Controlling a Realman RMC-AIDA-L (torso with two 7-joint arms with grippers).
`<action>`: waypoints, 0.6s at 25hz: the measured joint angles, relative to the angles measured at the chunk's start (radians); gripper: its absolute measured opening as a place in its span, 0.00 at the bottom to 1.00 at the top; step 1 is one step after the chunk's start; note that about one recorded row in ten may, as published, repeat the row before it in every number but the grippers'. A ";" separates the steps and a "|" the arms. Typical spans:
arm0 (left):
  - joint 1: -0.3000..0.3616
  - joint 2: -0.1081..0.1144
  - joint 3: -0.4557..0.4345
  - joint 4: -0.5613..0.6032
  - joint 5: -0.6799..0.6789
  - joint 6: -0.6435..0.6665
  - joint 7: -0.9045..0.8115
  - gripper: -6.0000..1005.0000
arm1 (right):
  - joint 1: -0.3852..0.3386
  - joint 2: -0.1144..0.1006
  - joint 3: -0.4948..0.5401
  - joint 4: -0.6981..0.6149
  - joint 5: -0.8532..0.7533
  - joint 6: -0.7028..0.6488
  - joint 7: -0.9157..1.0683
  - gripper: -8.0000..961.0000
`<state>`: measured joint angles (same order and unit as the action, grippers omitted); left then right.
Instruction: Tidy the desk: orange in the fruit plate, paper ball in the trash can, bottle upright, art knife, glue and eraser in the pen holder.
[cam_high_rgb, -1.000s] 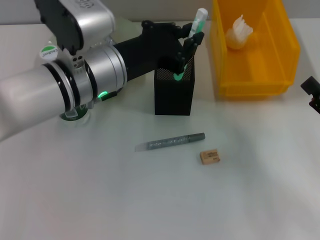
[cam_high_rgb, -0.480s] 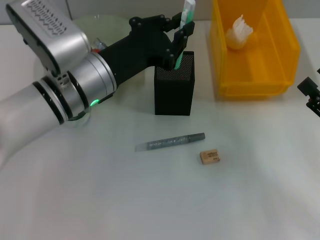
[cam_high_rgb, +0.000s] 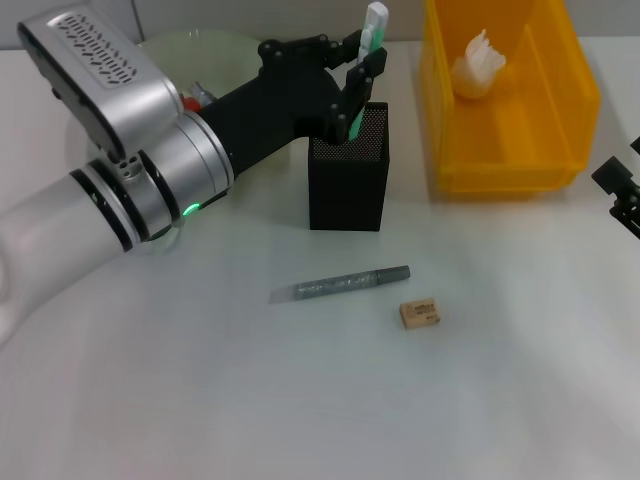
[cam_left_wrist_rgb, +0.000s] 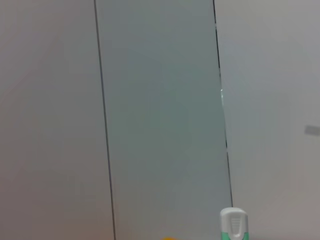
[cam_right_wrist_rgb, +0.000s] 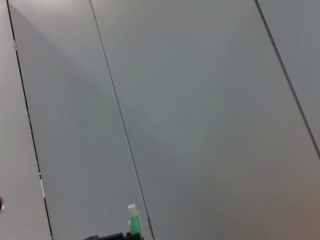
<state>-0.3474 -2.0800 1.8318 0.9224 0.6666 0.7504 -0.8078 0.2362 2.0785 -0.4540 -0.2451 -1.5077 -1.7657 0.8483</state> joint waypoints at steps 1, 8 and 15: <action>-0.015 0.000 0.001 -0.018 -0.010 -0.004 0.001 0.20 | 0.000 0.000 0.000 0.001 0.000 0.000 0.000 0.80; -0.074 0.000 0.001 -0.107 -0.078 -0.008 0.002 0.20 | 0.000 0.000 0.000 0.004 0.000 0.000 0.000 0.80; -0.080 0.001 -0.005 -0.125 -0.081 -0.005 -0.001 0.20 | -0.001 0.000 0.000 0.010 0.000 0.000 0.000 0.80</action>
<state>-0.4275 -2.0791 1.8273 0.7970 0.5851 0.7455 -0.8086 0.2347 2.0785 -0.4540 -0.2352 -1.5079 -1.7655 0.8484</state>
